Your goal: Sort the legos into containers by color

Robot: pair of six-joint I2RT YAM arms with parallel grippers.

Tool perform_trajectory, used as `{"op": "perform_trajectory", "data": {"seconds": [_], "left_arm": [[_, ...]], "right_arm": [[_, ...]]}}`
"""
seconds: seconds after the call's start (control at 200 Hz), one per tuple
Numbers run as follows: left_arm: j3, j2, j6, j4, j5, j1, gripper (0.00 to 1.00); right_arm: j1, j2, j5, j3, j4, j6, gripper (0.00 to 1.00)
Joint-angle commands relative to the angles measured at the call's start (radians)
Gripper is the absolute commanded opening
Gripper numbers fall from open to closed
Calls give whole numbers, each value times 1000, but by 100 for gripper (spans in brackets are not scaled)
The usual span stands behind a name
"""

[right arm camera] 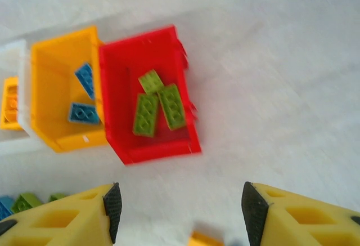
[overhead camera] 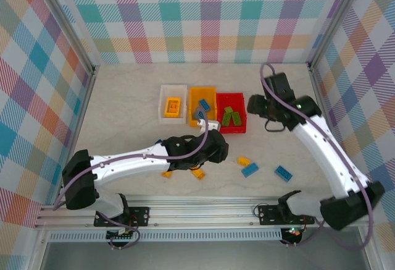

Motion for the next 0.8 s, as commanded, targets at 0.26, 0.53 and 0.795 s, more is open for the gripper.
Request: {"op": "perform_trajectory", "data": {"seconds": [0.26,0.53,0.795], "left_arm": [[162,236,-8,-89,211,14,68],[308,467,-577,-103,298,36,70],[385,557,-900,14,311,46,70]], "right_arm": [[-2,-212,-115,-205,-213,126,67],[-2,-302,-102,-209,-286,132,68],[-2,-394,-84,-210,-343,137,69]]}}
